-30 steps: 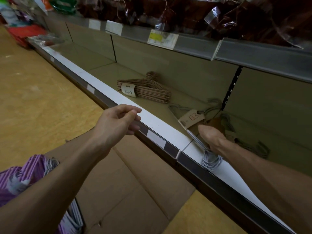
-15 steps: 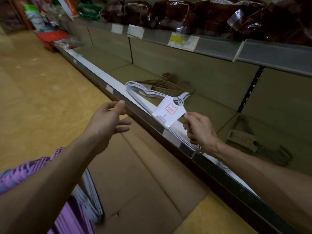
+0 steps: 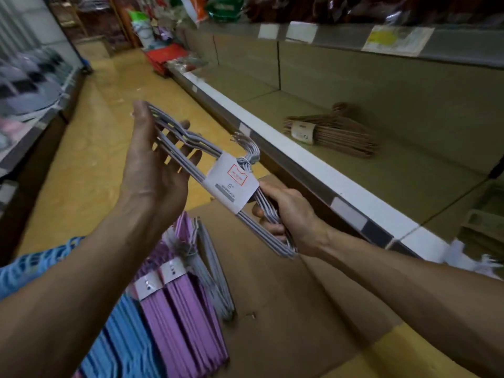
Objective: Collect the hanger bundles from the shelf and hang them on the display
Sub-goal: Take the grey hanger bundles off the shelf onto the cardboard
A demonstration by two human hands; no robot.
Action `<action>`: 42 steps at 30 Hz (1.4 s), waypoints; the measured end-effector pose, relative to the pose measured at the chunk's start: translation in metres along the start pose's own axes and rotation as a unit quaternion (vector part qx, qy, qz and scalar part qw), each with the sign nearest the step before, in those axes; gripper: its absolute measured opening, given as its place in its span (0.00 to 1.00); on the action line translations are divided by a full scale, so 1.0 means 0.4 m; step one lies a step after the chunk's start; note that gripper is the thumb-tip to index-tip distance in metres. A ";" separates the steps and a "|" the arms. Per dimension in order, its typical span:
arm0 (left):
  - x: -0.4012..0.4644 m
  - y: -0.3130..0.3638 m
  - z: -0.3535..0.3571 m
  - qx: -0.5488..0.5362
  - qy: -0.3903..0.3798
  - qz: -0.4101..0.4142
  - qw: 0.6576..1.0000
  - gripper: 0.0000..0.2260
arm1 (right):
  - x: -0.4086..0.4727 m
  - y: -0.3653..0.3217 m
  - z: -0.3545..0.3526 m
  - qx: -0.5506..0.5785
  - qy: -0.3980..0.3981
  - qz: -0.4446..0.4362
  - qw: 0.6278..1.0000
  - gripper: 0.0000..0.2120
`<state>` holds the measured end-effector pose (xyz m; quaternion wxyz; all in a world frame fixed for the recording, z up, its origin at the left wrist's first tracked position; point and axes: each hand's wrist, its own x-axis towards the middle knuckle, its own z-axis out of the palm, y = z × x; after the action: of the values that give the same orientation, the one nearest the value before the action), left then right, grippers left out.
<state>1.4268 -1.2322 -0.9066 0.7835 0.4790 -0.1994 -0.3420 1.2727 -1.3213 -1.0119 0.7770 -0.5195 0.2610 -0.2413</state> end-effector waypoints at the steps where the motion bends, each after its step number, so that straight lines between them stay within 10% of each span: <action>1: 0.006 0.007 -0.013 -0.005 0.011 0.004 1.000 0.27 | 0.009 0.004 0.016 0.000 -0.015 0.003 1.000 0.16; 15: 0.058 0.110 -0.085 -0.017 0.093 0.003 0.995 0.28 | 0.028 -0.004 0.088 0.231 -0.305 0.125 0.915 0.12; 23: 0.124 0.023 -0.132 0.123 0.012 -0.056 0.991 0.26 | 0.004 0.016 0.028 0.180 -0.268 0.097 0.942 0.08; 29: 0.155 -0.036 -0.246 0.502 -0.055 0.036 0.862 0.23 | -0.007 0.055 -0.008 0.117 -0.122 0.114 0.979 0.10; 36: 0.135 -0.059 -0.362 0.775 -0.135 0.071 0.614 0.17 | 0.050 0.177 0.028 -0.016 0.022 0.138 0.990 0.12; 42: 0.134 -0.068 -0.400 0.737 -0.122 0.058 0.663 0.16 | 0.114 0.318 0.110 -0.116 0.117 0.153 0.974 0.13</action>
<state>1.5566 -1.1810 -1.0056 0.1618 0.8413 -0.5074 -0.0926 1.3488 -1.2768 -1.1233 0.7032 -0.5282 0.4529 -0.1463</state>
